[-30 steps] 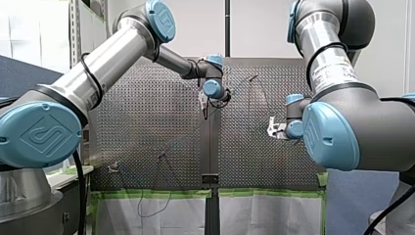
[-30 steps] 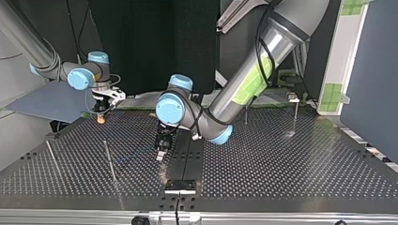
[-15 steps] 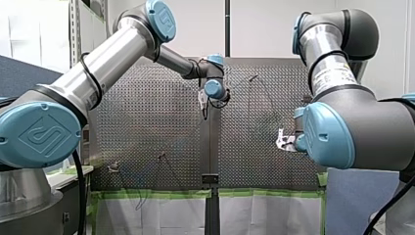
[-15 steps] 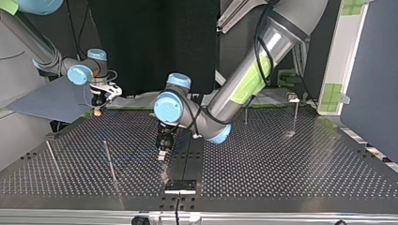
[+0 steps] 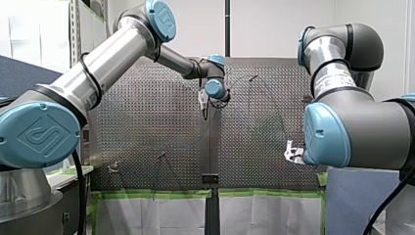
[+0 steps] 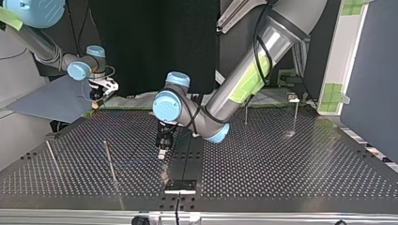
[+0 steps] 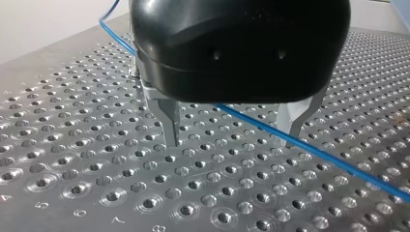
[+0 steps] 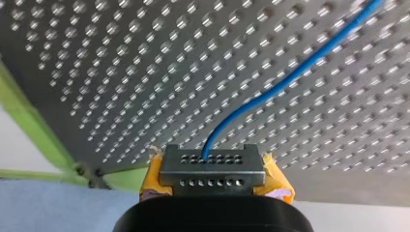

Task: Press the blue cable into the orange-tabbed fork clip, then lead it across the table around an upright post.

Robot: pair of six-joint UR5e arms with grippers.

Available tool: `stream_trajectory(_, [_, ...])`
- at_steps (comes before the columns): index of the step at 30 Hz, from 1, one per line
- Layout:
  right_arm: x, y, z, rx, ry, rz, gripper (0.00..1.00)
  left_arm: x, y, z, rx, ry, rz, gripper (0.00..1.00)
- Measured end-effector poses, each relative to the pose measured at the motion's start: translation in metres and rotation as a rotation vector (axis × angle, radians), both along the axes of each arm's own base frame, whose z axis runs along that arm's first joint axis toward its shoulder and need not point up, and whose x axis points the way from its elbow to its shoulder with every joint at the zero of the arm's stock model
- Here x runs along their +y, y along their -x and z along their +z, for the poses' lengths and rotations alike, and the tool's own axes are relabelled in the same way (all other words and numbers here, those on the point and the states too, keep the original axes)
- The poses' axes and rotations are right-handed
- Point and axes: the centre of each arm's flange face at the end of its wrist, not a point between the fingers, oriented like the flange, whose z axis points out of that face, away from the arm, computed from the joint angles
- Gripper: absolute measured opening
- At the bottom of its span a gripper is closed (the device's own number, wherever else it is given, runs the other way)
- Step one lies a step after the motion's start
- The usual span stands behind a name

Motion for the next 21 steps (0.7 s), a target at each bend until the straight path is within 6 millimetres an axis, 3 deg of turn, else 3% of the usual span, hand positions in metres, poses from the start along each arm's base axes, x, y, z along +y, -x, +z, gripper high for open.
stream_trajectory(8, [0.002,0.016,-0.035,-0.009,-0.02,-0.026,0.0,0.001,0.001,-0.001,0.007,-0.006,0.0,1.0])
stream_trajectory(21, [-0.009,0.047,-0.04,-0.022,0.004,-0.07,0.0,0.003,-0.001,-0.001,0.01,-0.012,0.003,1.0])
